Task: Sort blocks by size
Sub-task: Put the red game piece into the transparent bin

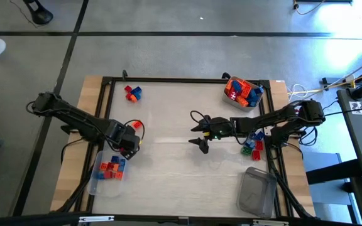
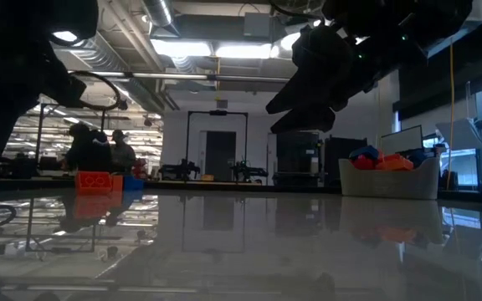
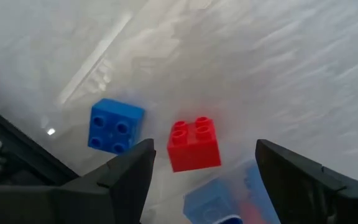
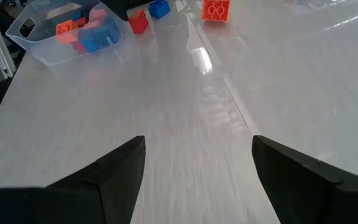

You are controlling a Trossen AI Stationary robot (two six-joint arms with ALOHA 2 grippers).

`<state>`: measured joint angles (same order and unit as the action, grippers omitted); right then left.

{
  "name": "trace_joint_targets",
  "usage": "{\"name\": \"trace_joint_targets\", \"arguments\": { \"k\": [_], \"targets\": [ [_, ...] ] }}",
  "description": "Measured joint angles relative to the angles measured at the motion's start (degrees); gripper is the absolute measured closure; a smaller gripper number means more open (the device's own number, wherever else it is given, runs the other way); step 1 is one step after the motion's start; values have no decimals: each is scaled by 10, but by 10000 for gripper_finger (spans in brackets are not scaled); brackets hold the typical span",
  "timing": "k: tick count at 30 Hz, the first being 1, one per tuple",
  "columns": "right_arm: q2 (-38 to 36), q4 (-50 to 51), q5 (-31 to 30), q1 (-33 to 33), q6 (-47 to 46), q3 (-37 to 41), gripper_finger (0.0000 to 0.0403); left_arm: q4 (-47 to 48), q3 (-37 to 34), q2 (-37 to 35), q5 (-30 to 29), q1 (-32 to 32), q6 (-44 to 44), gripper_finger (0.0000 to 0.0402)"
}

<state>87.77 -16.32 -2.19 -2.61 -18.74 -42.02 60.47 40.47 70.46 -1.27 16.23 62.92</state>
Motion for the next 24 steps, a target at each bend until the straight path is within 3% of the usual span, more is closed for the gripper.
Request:
{"name": "trace_joint_targets", "arguments": {
  "k": [8, 24],
  "targets": [
    [0, 3, 0, 0, 0, 0, 109, -58, -46, 3, 39, 0, 12, 136],
    [0, 3, -13, 0, 0, 0, 109, -100, -74, 2, 32, -2, -14, 137]
  ]
}}
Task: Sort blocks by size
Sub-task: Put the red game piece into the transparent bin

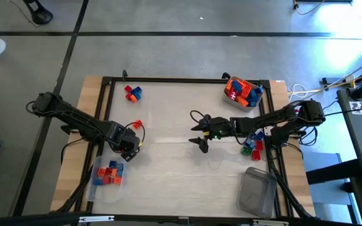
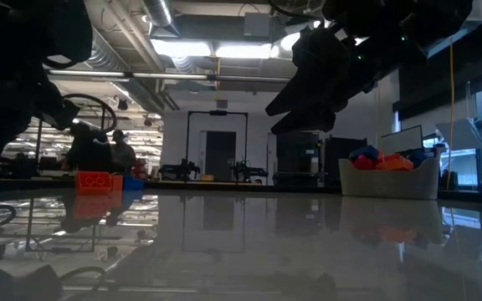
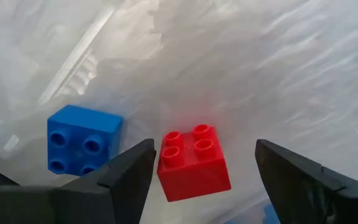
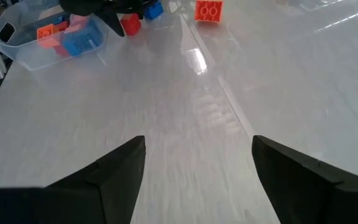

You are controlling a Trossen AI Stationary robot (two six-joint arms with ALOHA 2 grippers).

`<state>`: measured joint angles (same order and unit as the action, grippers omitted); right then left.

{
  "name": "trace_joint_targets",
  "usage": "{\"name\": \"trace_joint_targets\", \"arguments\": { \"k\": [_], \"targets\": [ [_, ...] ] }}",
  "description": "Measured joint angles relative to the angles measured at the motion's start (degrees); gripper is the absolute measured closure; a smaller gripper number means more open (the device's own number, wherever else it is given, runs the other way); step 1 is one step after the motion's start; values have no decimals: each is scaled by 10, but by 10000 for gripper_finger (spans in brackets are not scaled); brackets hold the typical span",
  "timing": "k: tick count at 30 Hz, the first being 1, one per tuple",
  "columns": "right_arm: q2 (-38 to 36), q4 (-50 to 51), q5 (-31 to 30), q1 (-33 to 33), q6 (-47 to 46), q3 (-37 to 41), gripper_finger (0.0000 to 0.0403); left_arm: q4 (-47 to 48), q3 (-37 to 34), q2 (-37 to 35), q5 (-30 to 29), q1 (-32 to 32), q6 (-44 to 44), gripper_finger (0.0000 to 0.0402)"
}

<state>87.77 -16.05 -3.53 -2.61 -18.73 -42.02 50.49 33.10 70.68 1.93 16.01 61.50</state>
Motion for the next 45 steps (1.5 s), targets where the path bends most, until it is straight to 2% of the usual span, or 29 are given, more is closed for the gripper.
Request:
{"name": "trace_joint_targets", "arguments": {
  "k": [5, 15, 22, 34, 39, 45],
  "targets": [
    [0, 0, 0, 0, 0, 0, 109, 1, 0, 0, 0, 0, -5, 147],
    [0, 0, 0, 0, 0, 0, 109, 1, 0, 0, 2, 0, -21, 227],
    [0, 0, 0, 0, 0, 0, 109, 0, 1, -1, 3, 0, -36, 266],
    [0, 0, 0, 0, 0, 0, 109, -1, 12, -1, 2, 0, -66, 272],
    [0, 1, 0, 0, 0, 0, 109, 18, 53, -1, 2, 0, -80, 270],
    [0, 13, 0, 0, 11, 0, 109, 73, 136, -1, 1, 5, -80, 269]
  ]
}}
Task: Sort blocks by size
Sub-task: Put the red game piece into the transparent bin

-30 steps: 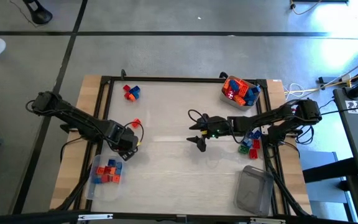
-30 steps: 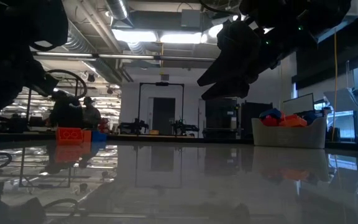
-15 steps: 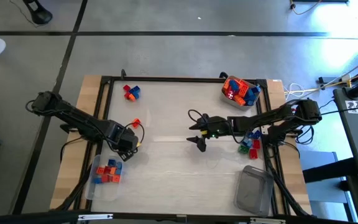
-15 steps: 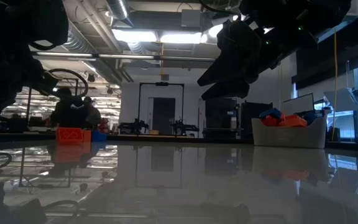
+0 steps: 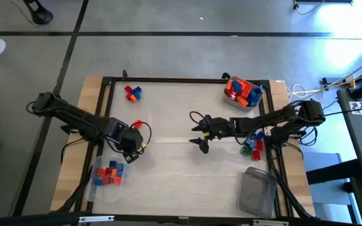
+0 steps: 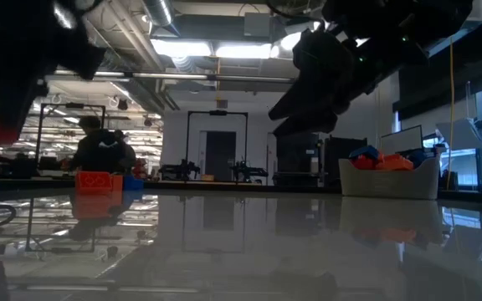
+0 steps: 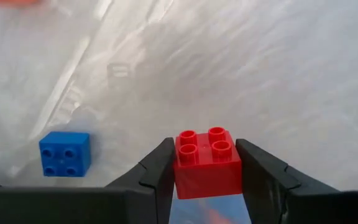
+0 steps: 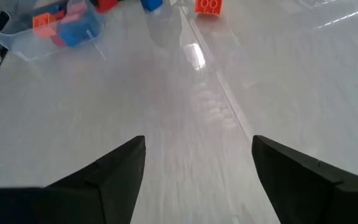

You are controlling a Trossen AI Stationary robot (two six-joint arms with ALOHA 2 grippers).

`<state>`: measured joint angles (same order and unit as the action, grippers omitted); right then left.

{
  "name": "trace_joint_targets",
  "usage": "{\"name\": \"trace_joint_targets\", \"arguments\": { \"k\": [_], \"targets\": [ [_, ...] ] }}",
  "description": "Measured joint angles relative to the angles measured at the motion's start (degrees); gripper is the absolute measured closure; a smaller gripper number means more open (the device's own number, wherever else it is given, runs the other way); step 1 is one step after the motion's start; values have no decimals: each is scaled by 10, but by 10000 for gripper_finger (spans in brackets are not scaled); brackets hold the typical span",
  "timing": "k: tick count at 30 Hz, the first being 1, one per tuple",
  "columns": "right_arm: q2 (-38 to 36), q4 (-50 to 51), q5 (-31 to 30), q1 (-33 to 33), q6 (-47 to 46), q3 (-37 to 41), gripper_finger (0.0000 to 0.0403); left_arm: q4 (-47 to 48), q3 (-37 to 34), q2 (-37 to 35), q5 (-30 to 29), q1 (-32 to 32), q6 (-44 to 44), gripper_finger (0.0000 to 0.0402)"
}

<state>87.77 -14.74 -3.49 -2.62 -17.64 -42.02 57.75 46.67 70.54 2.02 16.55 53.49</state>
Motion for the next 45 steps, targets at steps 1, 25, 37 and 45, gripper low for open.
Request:
{"name": "trace_joint_targets", "arguments": {
  "k": [1, 25, 37, 45],
  "targets": [
    [0, 2, 0, 0, 0, 0, 109, 7, 15, 0, -2, 3, 0, 270],
    [0, 34, 0, 0, 0, 5, 109, 152, 162, 1, -60, 347, 371, 267],
    [0, 36, 0, 0, 0, 5, 109, 124, 78, 1, -64, 416, 450, 267],
    [0, 43, 0, 0, 0, 5, 109, 87, 31, 1, -59, 416, 423, 264]
  ]
}}
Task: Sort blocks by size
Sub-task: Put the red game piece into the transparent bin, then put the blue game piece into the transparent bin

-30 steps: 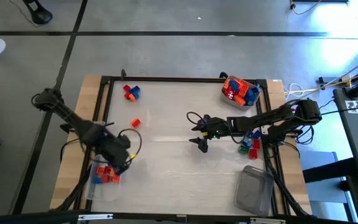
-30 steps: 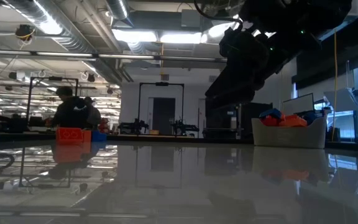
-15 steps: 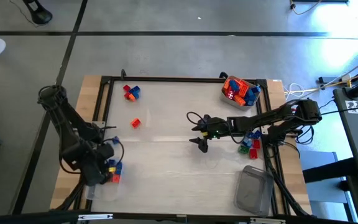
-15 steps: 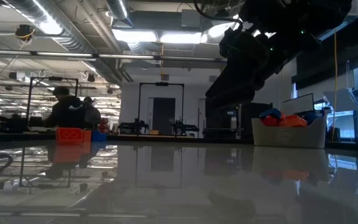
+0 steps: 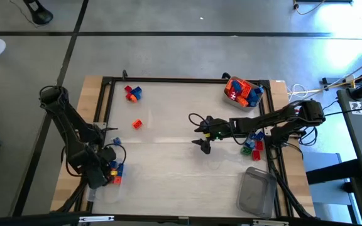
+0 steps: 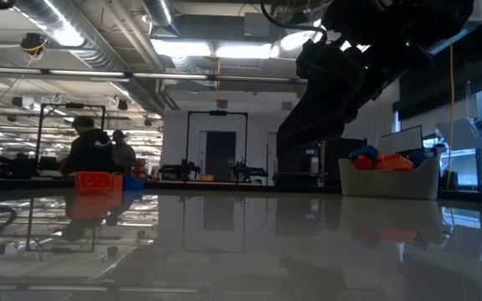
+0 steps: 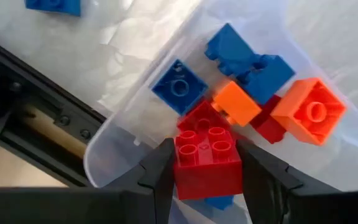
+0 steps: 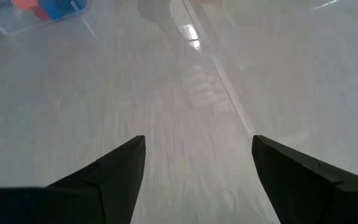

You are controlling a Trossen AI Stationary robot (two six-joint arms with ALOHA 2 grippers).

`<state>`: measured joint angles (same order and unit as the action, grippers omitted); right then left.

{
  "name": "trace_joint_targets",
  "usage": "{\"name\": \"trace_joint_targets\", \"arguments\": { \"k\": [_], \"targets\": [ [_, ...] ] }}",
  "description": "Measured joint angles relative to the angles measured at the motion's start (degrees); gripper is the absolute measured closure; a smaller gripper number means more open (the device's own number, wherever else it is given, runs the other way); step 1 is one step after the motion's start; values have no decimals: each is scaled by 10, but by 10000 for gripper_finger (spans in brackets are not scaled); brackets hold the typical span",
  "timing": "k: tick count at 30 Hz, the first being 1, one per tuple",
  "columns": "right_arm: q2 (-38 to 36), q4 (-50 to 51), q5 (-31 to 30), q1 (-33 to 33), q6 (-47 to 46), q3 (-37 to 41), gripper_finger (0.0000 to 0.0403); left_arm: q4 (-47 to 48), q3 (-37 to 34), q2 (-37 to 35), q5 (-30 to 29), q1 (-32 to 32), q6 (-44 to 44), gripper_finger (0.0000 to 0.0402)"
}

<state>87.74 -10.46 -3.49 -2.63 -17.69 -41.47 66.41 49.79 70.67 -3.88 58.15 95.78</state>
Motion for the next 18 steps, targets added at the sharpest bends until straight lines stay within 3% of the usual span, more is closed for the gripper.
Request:
{"name": "trace_joint_targets", "arguments": {
  "k": [8, 18],
  "targets": [
    [0, 1, 0, 0, 0, 0, 109, 1, -11, 0, 0, 0, 32, 236],
    [0, 1, 0, 0, 0, 0, 109, -4, -11, -2, 2, -1, 50, 173]
  ]
}}
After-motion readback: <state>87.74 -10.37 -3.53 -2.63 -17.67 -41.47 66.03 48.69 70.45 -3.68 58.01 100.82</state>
